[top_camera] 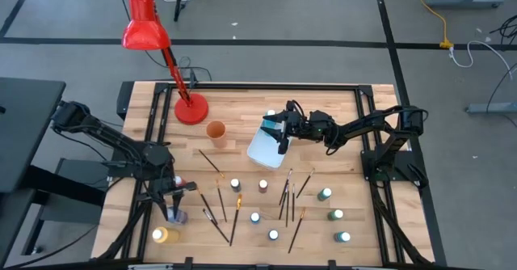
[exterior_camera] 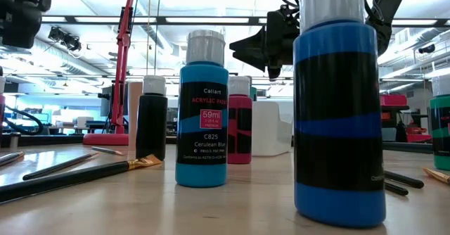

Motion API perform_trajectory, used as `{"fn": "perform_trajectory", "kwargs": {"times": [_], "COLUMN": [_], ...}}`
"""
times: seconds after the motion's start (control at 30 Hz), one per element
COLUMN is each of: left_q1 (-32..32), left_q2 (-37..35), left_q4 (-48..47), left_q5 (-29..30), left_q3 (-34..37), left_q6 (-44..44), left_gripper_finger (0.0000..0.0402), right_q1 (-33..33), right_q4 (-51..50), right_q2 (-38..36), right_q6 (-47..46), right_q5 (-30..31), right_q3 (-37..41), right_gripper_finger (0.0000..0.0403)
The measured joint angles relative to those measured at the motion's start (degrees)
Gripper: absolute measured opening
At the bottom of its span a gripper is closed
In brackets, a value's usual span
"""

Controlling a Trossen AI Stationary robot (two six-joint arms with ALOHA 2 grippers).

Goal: Pick & Place Paint Supplies
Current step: Put the large purple paint bottle into the white bin

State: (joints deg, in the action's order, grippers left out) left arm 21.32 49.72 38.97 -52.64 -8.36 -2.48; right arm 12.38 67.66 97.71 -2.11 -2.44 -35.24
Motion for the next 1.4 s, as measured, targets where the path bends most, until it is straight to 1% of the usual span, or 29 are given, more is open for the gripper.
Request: {"fn": "perform_trajectory", "kwargs": {"times": [0.23,0.4,0.5,0.57,0.63,0.73,0.83,0.9,1.03,1.2,1.4], "left_q1": [0.02,0.97,2.84,3.87,4.67,5.09,5.09,5.08,5.05,5.05,5.09], "left_q2": [0.06,0.05,0.02,0.02,0.0,0.04,0.02,0.02,-0.02,-0.07,0.02], "left_q4": [-2.89,-3.85,-3.48,-3.56,-4.8,-9.04,-11.16,-12.6,-13.56,-13.66,-11.77], "left_q5": [1.73,1.32,-0.58,-1.15,-0.49,2.97,6.59,7.89,6.75,6.13,7.55], "left_q3": [0.0,0.0,0.0,0.0,-0.11,-0.09,-0.09,-0.09,-0.2,-0.2,-0.07], "left_q6": [-0.94,0.09,0.01,0.37,-0.05,-3.1,-5.77,-6.77,-7.02,-6.99,-6.75], "left_gripper_finger": [0.0146,0.0158,0.016,0.0159,0.0158,0.0159,0.016,0.0159,0.0148,0.0121,0.0121], "right_q1": [-0.01,0.0,0.0,0.0,0.0,0.0,0.0,-0.01,0.0,0.0,0.0], "right_q4": [0.0,0.0,0.02,0.06,0.14,0.71,1.67,2.62,3.48,3.5,3.5], "right_q2": [0.0,0.0,0.0,0.0,0.0,0.0,0.0,0.0,0.0,0.0,0.0], "right_q6": [0.02,0.11,0.11,0.11,0.1,0.09,-0.28,-0.33,-0.35,-0.42,-0.42], "right_q5": [-0.04,-0.04,-0.03,-0.02,-0.02,-0.02,-0.02,-0.01,0.0,0.0,0.0], "right_q3": [0.0,0.0,0.0,0.0,0.0,0.0,0.0,0.0,0.0,0.0,0.0], "right_gripper_finger": [0.0198,0.0198,0.0198,0.0198,0.0198,0.0198,0.0198,0.0198,0.0198,0.0198,0.0198]}}
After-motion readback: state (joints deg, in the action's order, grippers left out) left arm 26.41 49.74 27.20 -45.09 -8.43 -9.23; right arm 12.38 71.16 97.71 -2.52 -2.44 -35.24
